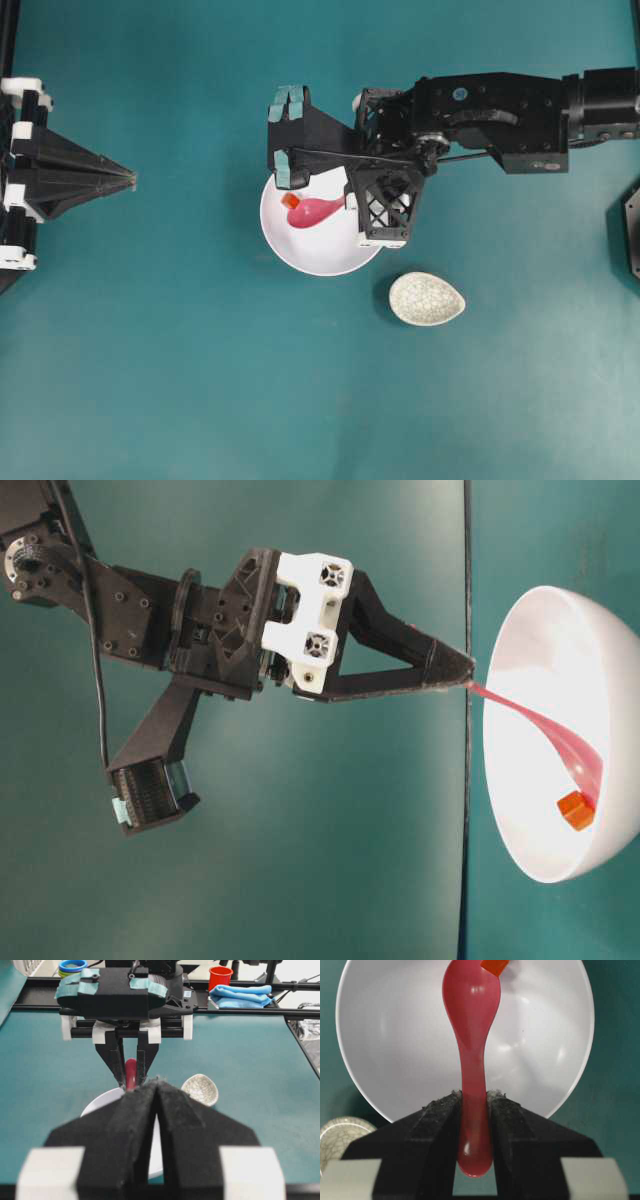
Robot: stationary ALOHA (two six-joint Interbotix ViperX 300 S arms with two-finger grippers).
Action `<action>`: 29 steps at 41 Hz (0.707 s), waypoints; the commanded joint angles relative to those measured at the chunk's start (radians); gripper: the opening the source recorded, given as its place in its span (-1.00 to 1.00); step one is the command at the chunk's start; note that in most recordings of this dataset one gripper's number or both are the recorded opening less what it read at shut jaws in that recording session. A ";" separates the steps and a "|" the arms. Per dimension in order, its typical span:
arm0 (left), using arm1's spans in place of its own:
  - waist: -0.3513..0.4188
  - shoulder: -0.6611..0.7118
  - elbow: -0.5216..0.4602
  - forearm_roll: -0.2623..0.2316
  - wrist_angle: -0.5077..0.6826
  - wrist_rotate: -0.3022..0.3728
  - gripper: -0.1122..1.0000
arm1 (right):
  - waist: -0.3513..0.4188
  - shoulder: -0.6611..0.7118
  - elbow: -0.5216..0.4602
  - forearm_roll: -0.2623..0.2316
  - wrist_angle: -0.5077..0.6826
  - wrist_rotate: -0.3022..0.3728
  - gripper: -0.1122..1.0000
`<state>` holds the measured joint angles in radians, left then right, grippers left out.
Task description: Grip the spoon and scoop the red block from the bowl with right arm.
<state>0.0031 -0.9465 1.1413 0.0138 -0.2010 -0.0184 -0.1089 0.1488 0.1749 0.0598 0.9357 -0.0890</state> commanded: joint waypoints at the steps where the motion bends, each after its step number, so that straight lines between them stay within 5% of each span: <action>1: -0.002 0.006 -0.017 0.000 -0.009 0.002 -0.78 | -0.006 -0.015 -0.015 -0.002 -0.015 0.006 -0.35; 29: -0.002 0.008 -0.017 0.000 -0.009 0.002 -0.78 | -0.020 -0.104 0.149 -0.028 -0.110 0.141 -0.35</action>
<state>0.0031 -0.9465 1.1413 0.0138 -0.2010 -0.0184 -0.1273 0.0859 0.3191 0.0337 0.8498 0.0399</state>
